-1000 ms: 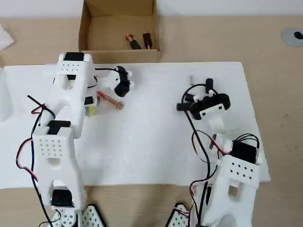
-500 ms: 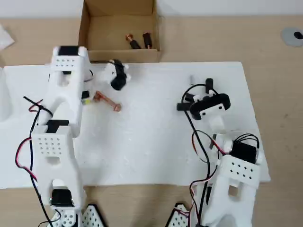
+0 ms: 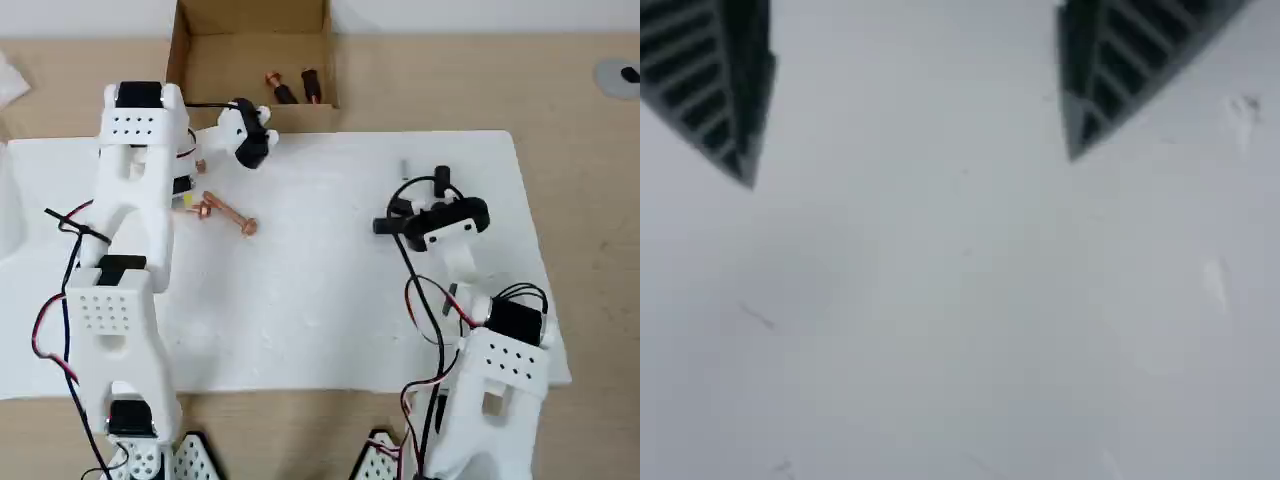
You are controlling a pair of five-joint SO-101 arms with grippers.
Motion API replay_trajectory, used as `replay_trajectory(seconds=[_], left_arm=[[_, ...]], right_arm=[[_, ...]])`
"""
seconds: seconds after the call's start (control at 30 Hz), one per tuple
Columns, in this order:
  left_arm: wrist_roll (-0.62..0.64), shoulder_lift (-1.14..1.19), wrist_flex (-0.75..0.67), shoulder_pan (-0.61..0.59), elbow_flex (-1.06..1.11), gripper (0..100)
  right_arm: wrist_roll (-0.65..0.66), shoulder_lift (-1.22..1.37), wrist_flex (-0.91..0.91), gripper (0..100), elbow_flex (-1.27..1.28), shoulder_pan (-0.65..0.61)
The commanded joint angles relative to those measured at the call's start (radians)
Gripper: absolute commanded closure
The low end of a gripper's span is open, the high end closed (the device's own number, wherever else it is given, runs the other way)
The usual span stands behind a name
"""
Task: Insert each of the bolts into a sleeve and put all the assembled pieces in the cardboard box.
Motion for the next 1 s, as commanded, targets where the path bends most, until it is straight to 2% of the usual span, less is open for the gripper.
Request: replay_trajectory(seconds=[0.0,0.43,0.57,0.77,0.97], left_arm=[[-0.012,0.007,-0.028,0.017,-0.049,75],[-0.020,0.202,-0.135,-0.025,-0.181,76],[-0.017,0.280,-0.129,-0.026,-0.245,83],[-0.014,0.343,-0.127,-0.040,-0.267,100],[0.000,0.344,-0.015,-0.035,-0.351,99]], right_arm=[[-0.002,-0.015,-0.017,76.0,-0.022,0.002],[0.000,-0.015,-0.015,76.0,-0.022,0.005],[0.000,-0.015,-0.015,76.0,-0.022,0.005],[-0.002,-0.015,-0.015,76.0,-0.025,0.005],[-0.008,-0.015,-0.017,76.0,-0.024,0.002]])
